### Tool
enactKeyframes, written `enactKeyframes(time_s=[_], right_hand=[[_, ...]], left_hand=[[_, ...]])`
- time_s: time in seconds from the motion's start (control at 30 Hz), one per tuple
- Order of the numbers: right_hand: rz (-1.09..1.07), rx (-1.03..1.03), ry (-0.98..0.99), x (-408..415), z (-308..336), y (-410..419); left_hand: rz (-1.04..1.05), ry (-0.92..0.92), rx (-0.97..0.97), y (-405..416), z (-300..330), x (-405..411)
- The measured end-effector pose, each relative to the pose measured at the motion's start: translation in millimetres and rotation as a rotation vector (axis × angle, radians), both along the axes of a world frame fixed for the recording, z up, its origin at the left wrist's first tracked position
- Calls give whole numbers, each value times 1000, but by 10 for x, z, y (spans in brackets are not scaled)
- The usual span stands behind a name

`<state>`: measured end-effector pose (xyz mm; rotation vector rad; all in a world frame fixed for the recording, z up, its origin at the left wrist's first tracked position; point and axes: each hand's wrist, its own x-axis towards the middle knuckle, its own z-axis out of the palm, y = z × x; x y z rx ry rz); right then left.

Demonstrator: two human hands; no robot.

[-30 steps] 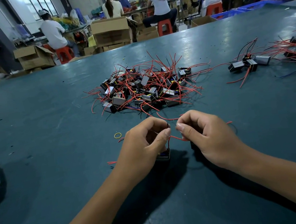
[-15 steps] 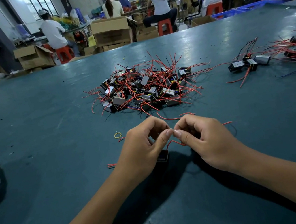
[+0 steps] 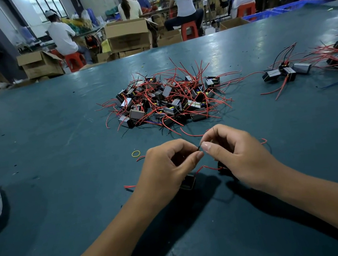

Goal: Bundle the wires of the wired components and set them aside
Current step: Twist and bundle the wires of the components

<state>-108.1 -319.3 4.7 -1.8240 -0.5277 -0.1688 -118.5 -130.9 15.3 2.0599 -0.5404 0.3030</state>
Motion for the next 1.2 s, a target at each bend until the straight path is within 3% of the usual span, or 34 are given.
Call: enactKeyframes(time_s=[0.3, 0.8, 1.03, 1.2], right_hand=[[-40, -14, -31, -7, -17, -13], [44, -23, 64, -7, 33, -25], [139, -55, 156, 5, 81, -91], [62, 156, 232, -21, 97, -56]], left_hand=[[13, -142, 104, 1, 26, -6], [-66, -198, 222, 96, 44, 59], [10, 30, 26, 139, 6, 59], [-14, 102, -37, 137, 22, 47]])
